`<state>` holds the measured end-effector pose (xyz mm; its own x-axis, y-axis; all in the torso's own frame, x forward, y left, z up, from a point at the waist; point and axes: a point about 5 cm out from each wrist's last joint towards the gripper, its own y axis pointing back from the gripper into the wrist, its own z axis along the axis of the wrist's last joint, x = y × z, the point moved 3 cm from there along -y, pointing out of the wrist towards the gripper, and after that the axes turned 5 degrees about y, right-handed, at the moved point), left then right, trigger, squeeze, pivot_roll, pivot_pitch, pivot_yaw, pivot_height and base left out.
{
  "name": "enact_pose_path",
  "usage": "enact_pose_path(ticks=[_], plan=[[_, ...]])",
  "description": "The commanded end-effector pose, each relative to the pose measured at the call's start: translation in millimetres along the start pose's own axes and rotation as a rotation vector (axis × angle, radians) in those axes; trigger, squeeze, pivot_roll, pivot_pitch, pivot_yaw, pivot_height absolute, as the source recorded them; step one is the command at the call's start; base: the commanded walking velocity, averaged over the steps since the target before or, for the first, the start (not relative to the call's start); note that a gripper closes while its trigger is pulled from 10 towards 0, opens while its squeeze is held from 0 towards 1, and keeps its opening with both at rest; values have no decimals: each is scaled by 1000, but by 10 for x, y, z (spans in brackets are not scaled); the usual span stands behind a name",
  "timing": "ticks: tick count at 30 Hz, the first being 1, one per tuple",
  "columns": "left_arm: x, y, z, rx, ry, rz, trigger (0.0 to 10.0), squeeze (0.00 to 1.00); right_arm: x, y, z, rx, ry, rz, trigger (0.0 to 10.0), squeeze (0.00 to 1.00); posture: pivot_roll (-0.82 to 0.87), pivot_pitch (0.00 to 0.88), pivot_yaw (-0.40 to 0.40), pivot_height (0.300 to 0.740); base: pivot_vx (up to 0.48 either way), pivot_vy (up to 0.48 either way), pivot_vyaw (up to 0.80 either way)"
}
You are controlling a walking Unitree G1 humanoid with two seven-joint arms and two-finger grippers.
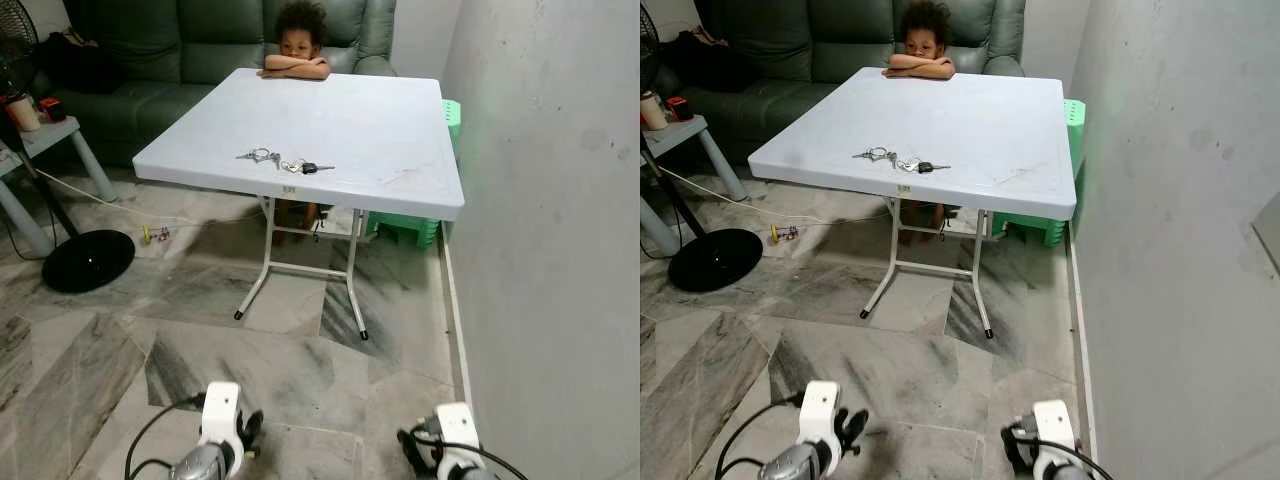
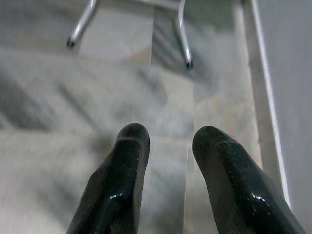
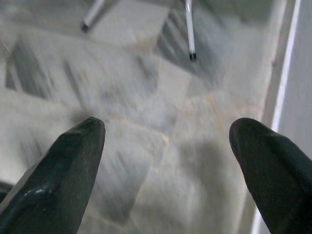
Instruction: Hang keys on a hook
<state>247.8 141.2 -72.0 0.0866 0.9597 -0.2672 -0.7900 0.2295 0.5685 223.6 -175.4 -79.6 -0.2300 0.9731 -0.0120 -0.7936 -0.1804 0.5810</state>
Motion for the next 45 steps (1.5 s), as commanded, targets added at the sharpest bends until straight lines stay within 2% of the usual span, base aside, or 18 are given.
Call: enact_pose_path(ticks=[1, 6, 10, 14, 16, 23, 25, 30, 31, 33, 35, 36, 37, 39, 42, 45], plan=[[-39, -33, 146, -66, 3, -23, 10000, 0, 0, -32, 137, -71, -29, -3, 10000, 0, 77, 0, -23, 740, 0, 0, 0], [-181, -82, 479, -224, 5, -93, 10000, 0, 172, -120, 551, -266, -36, 57, 10000, 0, 76, 0, -21, 740, 0, 0, 0], [-265, -102, 690, -300, -11, -143, 10000, 0, 187, -153, 893, -397, -29, 72, 10000, 0, 76, 0, -21, 740, 0, 0, 0], [-296, -107, 831, -352, 4, -163, 10000, 0, 171, -164, 1059, -451, -42, 75, 10000, 0, 76, 0, -21, 740, 0, 0, 0], [-329, -107, 1053, -432, 15, -167, 10000, 0, 181, -173, 1250, -501, -48, 97, 10000, 0, 80, 0, -18, 740, 0, 0, 0], [-394, -77, 1457, -564, -2, -163, 10000, 0, 124, -127, 1628, -614, 56, 28, 10000, 0, 82, 0, -14, 740, 0, 0, 0], [-421, -54, 1658, -619, -13, -156, 10000, 0, 142, -54, 1847, -700, 52, 43, 10000, 0, 81, 0, -12, 740, 0, 0, 0], [-482, -17, 1864, -661, -15, -187, 10000, 0, 177, 2, 2028, -737, 13, 104, 10000, 0, 83, 0, -13, 740, 0, 0, 0], [-498, 0, 1964, -678, -1, -194, 10000, 0, 151, 23, 2130, -754, -31, 104, 10000, 0, 82, 0, -12, 740, 0, 0, 0], [-509, 5, 1995, -681, 11, -205, 10000, 0, 136, 31, 2169, -761, -45, 97, 10000, 0, 82, 0, -12, 740, 0, 0, 0], [-519, 19, 2087, -691, 28, -168, 10000, 0, 120, 97, 2314, -798, 23, 60, 10000, 0, 80, 0, -12, 740, 0, 0, 0], [-519, 19, 2087, -691, 28, -168, 10000, 0, 120, 97, 2314, -798, 23, 60, 10000, 0, 80, 0, -12, 740, 0, 0, 0], [-557, 38, 2116, -695, 43, -176, 10000, 0, 135, 150, 2372, -823, 65, 57, 10000, 0, 80, 0, -12, 740, 0, 0, 0], [-599, 54, 2122, -690, 45, -171, 10000, 0, 83, 166, 2384, -808, 93, 5, 10000, 0, 77, 0, -13, 740, 0, 0, 0], [-622, 81, 2126, -693, 51, -171, 10000, 0, 47, 193, 2388, -801, 89, -19, 10000, 0, 79, 0, -18, 740, 0, 0, 0], [-627, 102, 2123, -694, 60, -178, 10000, 0, 8, 220, 2366, -796, 47, -40, 10000, 0, 79, 0, -23, 740, 0, 0, 0]])
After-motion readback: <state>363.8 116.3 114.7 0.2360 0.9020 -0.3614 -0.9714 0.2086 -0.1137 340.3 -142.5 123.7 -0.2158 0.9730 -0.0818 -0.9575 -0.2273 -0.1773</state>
